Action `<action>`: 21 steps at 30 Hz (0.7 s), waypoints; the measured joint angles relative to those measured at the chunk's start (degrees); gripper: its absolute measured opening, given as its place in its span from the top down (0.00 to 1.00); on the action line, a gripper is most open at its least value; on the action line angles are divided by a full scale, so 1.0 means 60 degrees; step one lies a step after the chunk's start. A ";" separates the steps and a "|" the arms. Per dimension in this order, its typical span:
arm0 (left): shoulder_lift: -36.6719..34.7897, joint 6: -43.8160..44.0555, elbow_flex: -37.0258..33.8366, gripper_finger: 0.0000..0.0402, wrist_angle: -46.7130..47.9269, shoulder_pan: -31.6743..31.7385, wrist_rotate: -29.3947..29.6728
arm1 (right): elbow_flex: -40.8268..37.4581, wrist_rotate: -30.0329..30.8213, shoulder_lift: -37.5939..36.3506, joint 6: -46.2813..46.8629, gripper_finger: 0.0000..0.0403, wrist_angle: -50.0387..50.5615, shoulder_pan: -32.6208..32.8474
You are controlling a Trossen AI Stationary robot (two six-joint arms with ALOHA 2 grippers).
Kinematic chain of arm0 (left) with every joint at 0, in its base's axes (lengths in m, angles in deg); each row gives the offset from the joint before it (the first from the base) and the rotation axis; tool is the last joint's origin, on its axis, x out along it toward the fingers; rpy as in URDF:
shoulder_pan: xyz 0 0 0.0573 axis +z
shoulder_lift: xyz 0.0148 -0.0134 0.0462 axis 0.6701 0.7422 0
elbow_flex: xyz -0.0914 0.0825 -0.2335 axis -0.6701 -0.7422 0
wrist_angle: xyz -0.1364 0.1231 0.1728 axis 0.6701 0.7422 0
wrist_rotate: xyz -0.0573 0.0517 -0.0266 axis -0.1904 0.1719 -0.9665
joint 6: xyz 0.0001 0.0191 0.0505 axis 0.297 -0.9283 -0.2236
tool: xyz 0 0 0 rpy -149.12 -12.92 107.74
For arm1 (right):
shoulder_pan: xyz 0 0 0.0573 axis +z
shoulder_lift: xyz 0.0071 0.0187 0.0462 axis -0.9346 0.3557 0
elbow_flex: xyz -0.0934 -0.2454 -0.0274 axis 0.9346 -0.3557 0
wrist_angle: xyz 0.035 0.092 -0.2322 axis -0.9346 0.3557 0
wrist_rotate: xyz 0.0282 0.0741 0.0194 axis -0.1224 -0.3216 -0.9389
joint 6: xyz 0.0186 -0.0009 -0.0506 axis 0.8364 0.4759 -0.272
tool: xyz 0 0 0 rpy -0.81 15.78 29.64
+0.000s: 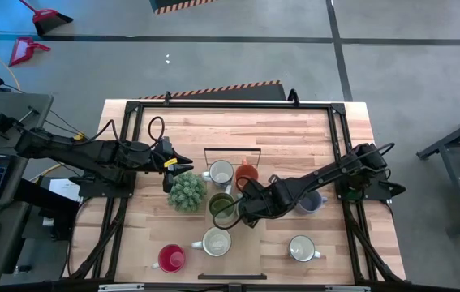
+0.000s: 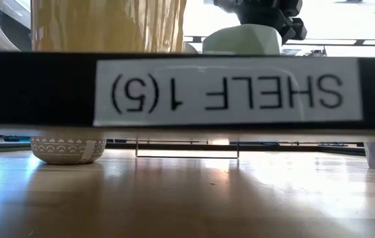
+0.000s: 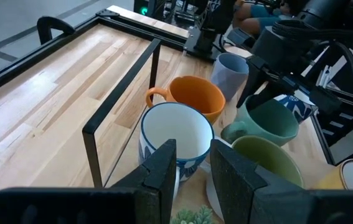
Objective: Place coffee mugs
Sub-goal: Put the green mug on the shelf, then put the red mug on the shelf
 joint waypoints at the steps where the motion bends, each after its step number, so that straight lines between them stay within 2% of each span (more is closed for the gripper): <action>1: -0.0002 0.0000 0.0000 0.78 0.0001 -0.0001 0.0000 | 0.0000 0.0026 0.0000 -0.0003 0.92 0.0001 0.0000; 10: -0.0002 -0.0002 0.0000 0.78 0.0004 -0.0001 0.0000 | 0.0000 0.0240 -0.0004 0.0001 0.80 -0.0004 0.0000; 21: -0.0002 0.0000 0.0000 0.78 0.0004 -0.0004 0.0000 | 0.0146 0.0310 -0.0004 -0.0258 0.78 0.0136 -0.0064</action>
